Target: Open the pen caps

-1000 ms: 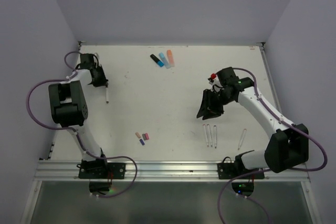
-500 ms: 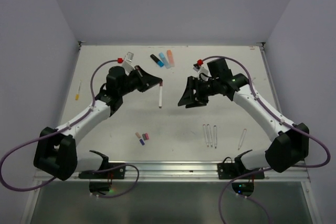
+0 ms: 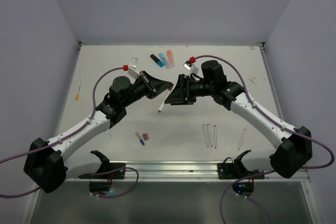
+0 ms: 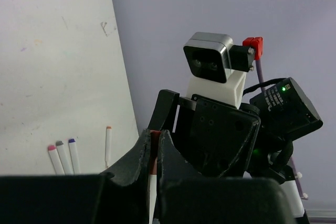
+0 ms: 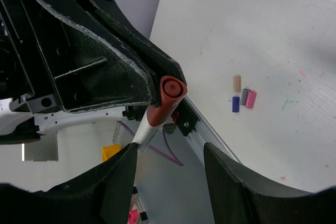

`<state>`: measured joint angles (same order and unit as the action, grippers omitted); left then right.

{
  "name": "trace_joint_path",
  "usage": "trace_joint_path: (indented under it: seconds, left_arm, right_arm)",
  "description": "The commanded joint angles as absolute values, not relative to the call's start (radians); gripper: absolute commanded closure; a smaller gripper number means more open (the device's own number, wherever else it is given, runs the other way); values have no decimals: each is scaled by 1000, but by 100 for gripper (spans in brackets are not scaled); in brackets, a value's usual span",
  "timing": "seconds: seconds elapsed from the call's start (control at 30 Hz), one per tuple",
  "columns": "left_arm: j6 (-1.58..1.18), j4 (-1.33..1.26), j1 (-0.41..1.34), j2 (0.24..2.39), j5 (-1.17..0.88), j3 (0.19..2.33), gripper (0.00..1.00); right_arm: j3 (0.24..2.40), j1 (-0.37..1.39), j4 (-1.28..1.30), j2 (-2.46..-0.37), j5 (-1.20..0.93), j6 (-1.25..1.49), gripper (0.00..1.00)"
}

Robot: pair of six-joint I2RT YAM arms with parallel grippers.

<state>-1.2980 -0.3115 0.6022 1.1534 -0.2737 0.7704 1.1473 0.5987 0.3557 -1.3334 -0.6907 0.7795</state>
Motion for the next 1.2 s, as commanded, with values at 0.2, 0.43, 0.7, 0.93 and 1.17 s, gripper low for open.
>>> trace_joint_path:
  seconds: [0.2,0.43,0.7,0.93,1.17]
  left_arm:
    - [-1348,-331,618,1135,-213,787,100]
    - [-1353,-322,618,1146,-210,796,100]
    - [-1341,-299,621,1146,-204,810,100]
    - [-1347,-305,621,1132,-218,798,100]
    - [-1250,-293,623,1160,-367,818,77]
  right_arm:
    - [1040,635,164,-1241,-626,900,45]
    - [1037,660,95,-1264,-614,931,46]
    - [1043,686,18,-1292,-591,982,59]
    - [973,692,67,-1237,-588,971,100]
    - [954,692,92,-1221,-661,913,100]
